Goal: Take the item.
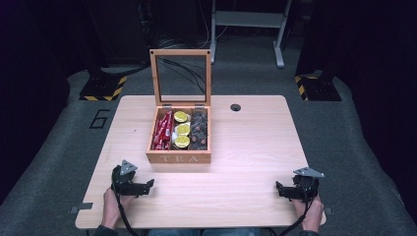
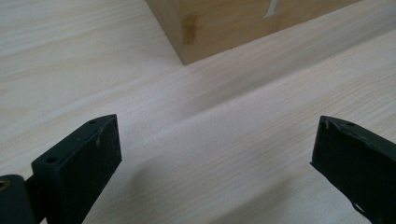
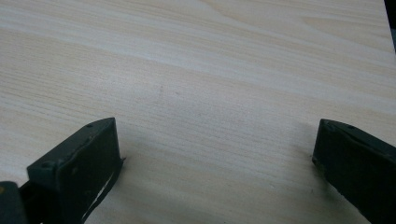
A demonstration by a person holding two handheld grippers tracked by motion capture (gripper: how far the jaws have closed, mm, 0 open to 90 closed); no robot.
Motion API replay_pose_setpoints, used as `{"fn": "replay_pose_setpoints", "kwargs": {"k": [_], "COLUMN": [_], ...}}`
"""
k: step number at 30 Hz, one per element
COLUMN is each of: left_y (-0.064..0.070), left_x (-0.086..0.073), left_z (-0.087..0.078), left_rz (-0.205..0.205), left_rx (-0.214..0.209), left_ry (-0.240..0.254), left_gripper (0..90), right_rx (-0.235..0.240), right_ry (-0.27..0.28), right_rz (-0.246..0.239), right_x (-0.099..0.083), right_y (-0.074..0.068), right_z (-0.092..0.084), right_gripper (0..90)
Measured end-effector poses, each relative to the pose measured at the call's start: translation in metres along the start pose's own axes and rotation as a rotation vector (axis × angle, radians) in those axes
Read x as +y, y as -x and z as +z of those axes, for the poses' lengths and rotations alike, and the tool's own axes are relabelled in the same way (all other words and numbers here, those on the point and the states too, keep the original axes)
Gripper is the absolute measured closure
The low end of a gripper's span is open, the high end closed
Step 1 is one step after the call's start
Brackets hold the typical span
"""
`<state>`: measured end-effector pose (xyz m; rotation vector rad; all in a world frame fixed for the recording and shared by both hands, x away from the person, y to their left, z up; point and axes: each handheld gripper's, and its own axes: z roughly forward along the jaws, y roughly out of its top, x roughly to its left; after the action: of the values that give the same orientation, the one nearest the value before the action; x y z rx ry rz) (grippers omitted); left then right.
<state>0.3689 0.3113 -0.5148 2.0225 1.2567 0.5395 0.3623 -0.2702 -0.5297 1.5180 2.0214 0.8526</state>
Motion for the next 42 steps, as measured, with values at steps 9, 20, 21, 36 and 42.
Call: {"fn": "replay_pose_setpoints", "kwargs": {"k": [9, 20, 21, 36, 42], "left_y": [0.008, 0.018, 0.018, 0.029, 0.034], "left_x": [0.026, 0.062, 0.065, 0.103, 0.118], "left_z": [-0.005, -0.01, -0.01, -0.005, 0.0], "left_rz": [0.036, 0.092, 0.093, 0.151, 0.158], "left_rx": [-0.02, -0.038, -0.041, -0.059, -0.078], "left_ry": [0.043, 0.092, 0.094, 0.111, 0.119], "left_gripper": [2.9, 4.3, 4.3, 4.7, 2.6], "right_rx": [0.001, 0.001, 0.002, 0.002, 0.001], "right_ry": [0.001, 0.002, 0.004, 0.005, 0.006], "right_rz": [0.003, 0.004, 0.0, -0.001, -0.002], "right_x": [0.0, 0.0, 0.0, 0.0, -0.001], "right_y": [-0.001, -0.001, 0.0, 0.0, 0.0], "right_z": [0.0, 0.0, 0.0, 0.0, 0.0], "right_gripper": [1.0, 1.0, 1.0, 1.1, 1.2]}}
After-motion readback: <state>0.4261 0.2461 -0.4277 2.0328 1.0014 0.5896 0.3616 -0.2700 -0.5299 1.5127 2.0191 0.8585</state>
